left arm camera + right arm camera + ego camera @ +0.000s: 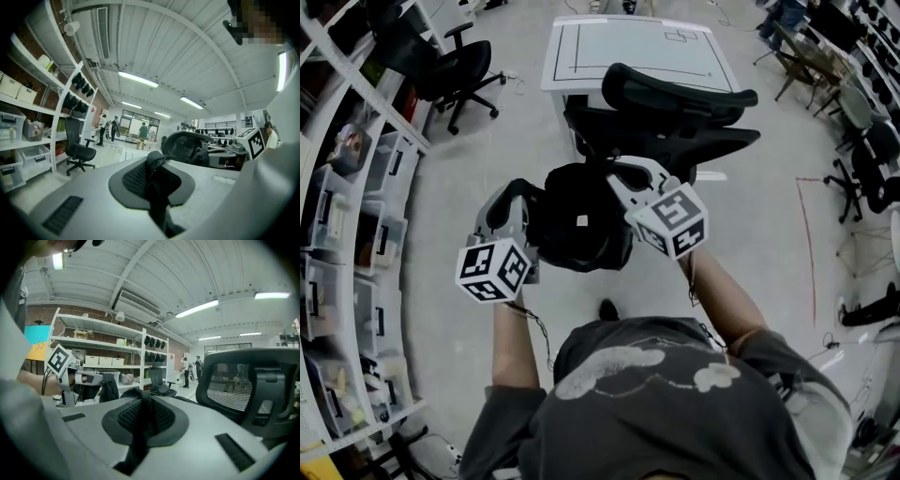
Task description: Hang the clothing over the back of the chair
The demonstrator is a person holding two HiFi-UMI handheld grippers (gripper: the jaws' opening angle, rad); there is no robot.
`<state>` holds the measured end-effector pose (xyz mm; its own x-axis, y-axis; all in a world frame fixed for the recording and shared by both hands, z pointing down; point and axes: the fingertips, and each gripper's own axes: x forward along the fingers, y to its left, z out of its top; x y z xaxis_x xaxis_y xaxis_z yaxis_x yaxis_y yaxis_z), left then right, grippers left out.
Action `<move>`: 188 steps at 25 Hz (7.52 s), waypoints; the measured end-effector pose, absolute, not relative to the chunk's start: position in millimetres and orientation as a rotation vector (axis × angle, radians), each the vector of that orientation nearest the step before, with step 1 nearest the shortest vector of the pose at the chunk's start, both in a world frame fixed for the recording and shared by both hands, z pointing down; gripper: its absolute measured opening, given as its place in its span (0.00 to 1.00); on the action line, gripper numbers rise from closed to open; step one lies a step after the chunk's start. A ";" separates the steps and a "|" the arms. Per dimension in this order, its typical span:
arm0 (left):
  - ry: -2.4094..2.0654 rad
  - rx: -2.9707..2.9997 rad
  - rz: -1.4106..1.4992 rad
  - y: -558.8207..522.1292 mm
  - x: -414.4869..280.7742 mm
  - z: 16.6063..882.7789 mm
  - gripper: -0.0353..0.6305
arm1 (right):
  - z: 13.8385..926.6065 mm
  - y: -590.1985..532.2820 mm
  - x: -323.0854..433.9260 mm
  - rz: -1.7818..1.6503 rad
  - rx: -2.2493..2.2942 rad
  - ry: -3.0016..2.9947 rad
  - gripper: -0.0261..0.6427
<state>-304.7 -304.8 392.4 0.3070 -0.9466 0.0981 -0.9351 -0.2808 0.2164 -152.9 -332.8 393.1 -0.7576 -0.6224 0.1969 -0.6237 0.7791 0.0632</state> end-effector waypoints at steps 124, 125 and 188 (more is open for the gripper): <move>-1.496 2.759 -0.317 -223.1 -179.4 302.1 0.06 | 304.6 -234.6 181.5 -0.045 1.855 -2.587 0.03; -1.514 2.746 -0.293 -219.1 -178.2 306.9 0.06 | 308.9 -231.3 183.4 -0.031 1.841 -2.592 0.03; -1.497 2.516 0.057 -10.9 -40.9 433.5 0.05 | 436.3 -28.5 135.7 0.285 1.386 -2.658 0.03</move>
